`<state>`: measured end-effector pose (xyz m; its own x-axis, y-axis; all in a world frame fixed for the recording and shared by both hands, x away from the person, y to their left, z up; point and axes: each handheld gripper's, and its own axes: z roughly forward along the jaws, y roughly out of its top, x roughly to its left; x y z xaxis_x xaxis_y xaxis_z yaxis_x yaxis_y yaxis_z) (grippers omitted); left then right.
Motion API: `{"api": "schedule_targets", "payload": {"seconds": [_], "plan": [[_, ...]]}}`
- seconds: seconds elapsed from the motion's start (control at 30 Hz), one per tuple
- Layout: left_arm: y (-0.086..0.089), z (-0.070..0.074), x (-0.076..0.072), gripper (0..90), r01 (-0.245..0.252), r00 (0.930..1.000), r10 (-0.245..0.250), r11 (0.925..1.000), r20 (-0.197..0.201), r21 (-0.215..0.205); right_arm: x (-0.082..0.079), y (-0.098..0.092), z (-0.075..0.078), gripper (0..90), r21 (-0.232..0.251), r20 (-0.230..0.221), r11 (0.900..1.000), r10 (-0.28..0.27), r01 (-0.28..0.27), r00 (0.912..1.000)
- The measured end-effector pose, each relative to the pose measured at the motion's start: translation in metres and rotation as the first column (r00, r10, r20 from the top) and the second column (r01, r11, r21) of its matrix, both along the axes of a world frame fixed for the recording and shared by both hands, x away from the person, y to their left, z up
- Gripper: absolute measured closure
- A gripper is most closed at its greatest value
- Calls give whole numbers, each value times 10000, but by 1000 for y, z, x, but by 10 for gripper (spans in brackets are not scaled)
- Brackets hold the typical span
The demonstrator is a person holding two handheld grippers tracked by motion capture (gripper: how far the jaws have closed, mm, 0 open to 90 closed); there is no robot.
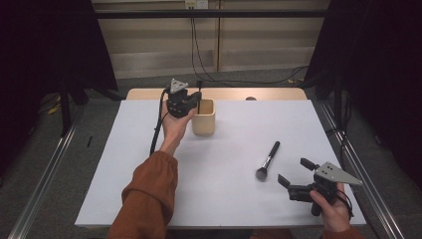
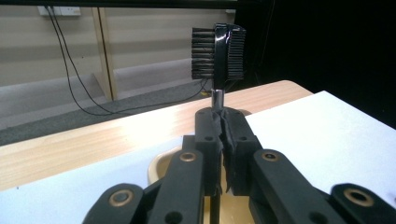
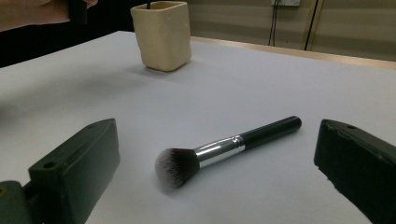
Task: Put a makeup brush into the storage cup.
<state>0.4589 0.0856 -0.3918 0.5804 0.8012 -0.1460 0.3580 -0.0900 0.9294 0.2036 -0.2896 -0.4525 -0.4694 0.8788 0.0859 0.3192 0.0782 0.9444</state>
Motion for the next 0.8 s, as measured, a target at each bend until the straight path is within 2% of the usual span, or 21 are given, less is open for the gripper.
{"api": "schedule_targets", "payload": {"seconds": [0.07,0.13,0.43,0.63,0.8], "plan": [[1,-3,-1,859,-64,9999,62,9999,-116,-131,0,0,0,0,24,-11,10000,-4,5,10000],[1,-5,-2,859,-23,10000,23,10000,-93,14,0,0,0,0,34,-10,10000,-9,9,10000],[4,-13,-3,859,-84,9992,76,9998,-384,-198,0,0,0,0,18,-14,10000,-26,26,10000],[5,-15,-2,853,-197,9979,193,9998,-618,-61,0,0,0,0,18,-16,10000,-25,25,10000],[6,-17,-3,790,-260,9965,252,9996,-802,-95,0,0,0,0,14,-1,10000,-9,9,10000]]}}
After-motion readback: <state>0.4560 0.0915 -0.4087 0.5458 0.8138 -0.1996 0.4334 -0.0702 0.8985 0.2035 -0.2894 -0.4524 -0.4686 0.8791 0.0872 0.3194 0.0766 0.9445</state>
